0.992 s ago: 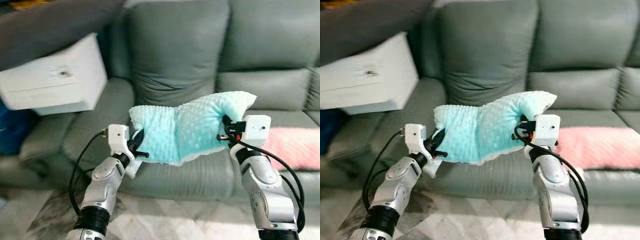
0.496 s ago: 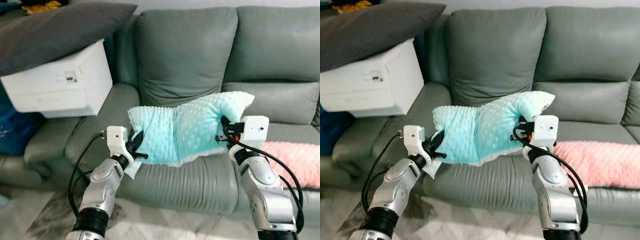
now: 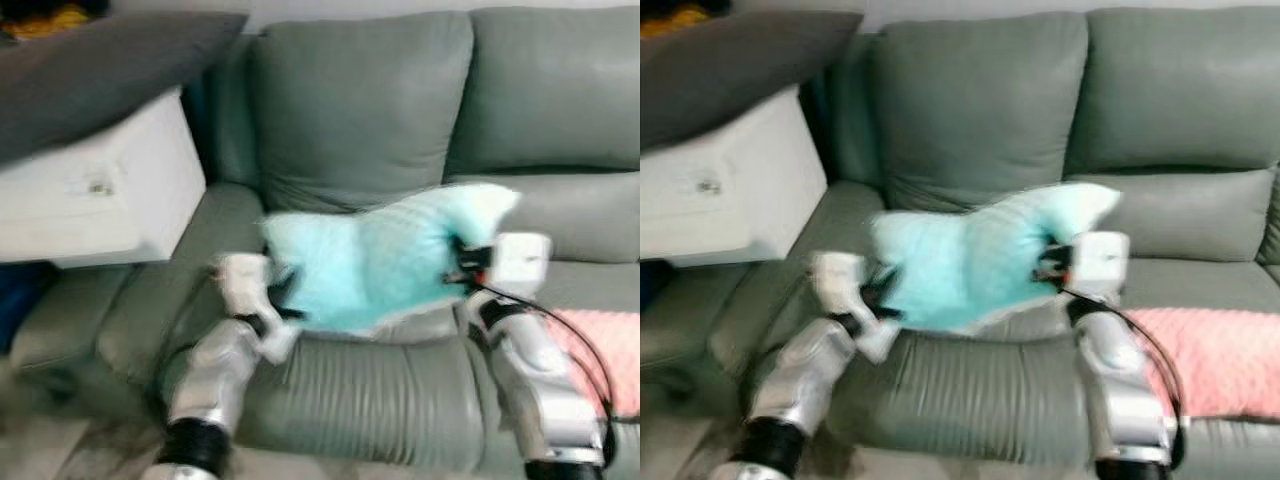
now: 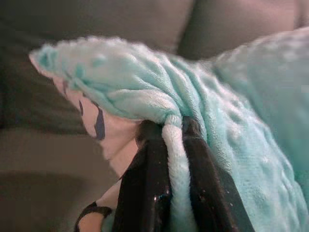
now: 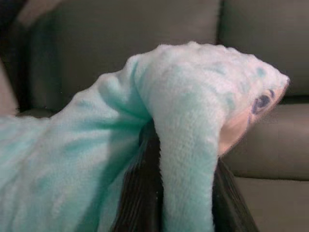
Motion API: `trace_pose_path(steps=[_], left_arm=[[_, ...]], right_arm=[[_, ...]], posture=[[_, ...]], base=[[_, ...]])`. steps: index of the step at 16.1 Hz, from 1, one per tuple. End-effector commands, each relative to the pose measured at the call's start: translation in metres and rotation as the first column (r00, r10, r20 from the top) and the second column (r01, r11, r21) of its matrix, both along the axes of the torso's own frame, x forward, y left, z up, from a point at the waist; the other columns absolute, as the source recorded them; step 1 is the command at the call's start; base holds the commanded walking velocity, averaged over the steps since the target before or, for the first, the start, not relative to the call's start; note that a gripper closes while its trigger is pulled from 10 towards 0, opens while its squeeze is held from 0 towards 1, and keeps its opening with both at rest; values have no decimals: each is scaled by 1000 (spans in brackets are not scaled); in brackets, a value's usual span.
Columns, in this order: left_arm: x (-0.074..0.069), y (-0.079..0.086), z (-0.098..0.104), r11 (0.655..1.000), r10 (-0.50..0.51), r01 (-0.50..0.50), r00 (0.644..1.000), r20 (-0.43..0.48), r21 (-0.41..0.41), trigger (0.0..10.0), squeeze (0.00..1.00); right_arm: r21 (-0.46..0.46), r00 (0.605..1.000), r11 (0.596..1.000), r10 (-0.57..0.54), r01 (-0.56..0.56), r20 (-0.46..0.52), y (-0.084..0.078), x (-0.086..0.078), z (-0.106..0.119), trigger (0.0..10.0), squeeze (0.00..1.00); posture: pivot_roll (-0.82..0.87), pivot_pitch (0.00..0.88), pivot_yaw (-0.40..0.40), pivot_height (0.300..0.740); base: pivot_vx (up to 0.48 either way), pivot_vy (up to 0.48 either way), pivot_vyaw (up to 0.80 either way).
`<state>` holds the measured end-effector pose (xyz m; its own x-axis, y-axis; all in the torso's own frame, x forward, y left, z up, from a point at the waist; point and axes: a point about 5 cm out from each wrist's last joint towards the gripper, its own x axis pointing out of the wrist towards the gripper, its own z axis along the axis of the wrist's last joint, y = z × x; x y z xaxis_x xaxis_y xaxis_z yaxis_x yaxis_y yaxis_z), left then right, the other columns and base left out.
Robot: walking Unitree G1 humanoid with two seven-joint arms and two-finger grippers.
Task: Move the pillow to the sofa
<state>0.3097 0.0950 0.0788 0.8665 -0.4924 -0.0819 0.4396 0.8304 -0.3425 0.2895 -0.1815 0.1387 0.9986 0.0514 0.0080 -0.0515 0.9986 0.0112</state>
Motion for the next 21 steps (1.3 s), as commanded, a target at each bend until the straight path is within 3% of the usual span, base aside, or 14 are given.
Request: trace_pose_path(steps=[1, 8, 12, 14, 17, 21], left_arm=[[1, 10, 5, 1000, -4, 4, 1000, 23, 1, 10000, 0], [-4, 10, 2, 999, -36, 36, 999, 6, 5, 10000, 0], [-1, 19, -11, 996, 3, 0, 999, -35, 87, 10000, 0], [4, 27, -20, 988, 28, -21, 999, -44, 153, 10000, 0], [11, 34, -25, 985, 52, -41, 997, -61, 168, 10000, 0], [17, 40, -32, 959, 108, -91, 993, -49, 269, 10000, 0]], right_arm=[[16, 998, 999, 44, -45, 43, 14, 2, 10, 10000, 0], [19, 998, 999, 45, -45, 37, 13, 2, 8, 10000, 0], [48, 999, 998, 39, -40, 25, 17, 2, 4, 10000, 0], [76, 1000, 997, 0, 1, -14, 13, 3, -5, 10000, 0], [122, 996, 990, -56, 65, -71, 5, -2, -17, 10000, 0], [132, 972, 981, -114, 143, -207, -9, -26, -54, 10000, 0]], posture=[[-216, 0, 72, 740], [-213, 0, 72, 740], [-197, 4, 75, 740], [-193, 25, 84, 740], [-196, 72, 98, 740], [-199, 167, 124, 740]], base=[[0, 0, 0], [0, 0, 0], [0, 0, 0], [0, 0, 0], [0, 0, 0], [0, 0, 0]])
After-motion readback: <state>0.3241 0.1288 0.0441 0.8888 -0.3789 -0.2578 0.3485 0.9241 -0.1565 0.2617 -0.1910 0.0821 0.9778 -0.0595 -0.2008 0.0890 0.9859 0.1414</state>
